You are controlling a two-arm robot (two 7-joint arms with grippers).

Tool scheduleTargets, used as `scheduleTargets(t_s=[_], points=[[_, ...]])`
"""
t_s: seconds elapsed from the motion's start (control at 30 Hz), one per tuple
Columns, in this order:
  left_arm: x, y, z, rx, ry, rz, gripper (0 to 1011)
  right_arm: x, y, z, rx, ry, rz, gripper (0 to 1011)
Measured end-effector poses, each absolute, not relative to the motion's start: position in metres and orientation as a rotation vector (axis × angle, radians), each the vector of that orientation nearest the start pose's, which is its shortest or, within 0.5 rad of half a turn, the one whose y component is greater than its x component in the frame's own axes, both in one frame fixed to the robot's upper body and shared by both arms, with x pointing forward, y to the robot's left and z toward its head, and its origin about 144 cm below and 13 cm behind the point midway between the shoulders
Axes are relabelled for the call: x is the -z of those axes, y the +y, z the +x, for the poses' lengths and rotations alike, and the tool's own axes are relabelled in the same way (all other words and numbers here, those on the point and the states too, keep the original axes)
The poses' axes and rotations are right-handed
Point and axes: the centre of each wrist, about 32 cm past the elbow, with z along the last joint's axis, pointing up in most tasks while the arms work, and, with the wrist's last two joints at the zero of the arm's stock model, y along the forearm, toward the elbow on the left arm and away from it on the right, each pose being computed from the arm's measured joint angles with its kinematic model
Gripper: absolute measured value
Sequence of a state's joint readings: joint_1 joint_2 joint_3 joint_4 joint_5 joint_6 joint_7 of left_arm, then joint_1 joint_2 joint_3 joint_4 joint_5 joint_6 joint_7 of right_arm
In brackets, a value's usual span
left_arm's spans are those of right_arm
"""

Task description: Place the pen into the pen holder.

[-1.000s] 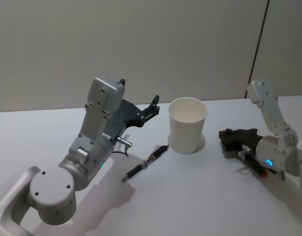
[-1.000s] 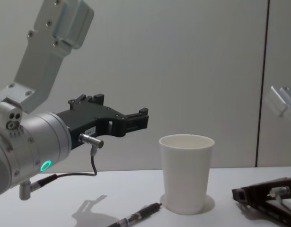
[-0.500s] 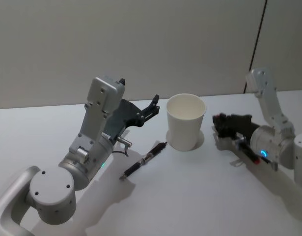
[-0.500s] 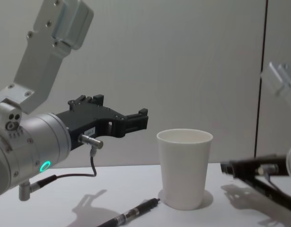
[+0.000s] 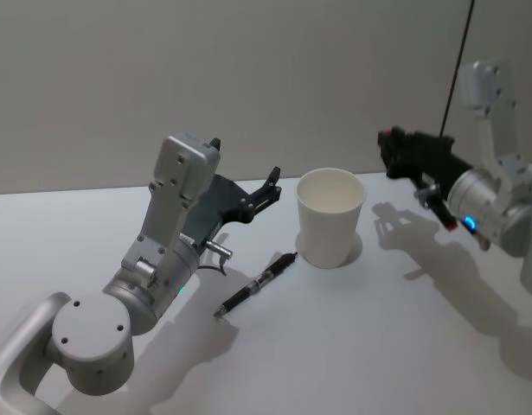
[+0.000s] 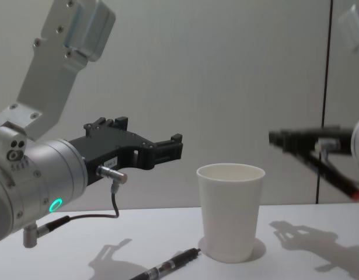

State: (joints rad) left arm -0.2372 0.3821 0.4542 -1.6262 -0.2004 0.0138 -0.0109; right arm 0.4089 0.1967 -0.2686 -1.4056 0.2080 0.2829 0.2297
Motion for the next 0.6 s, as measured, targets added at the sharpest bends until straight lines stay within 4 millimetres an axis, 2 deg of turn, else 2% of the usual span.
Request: scheduleTargets(t_s=[0.6], points=[[-1.204,0.198,0.492,-1.124,-0.268,0.061,1001,-1.283,-0.211,0.573,1.146,-0.174,0.126,168]])
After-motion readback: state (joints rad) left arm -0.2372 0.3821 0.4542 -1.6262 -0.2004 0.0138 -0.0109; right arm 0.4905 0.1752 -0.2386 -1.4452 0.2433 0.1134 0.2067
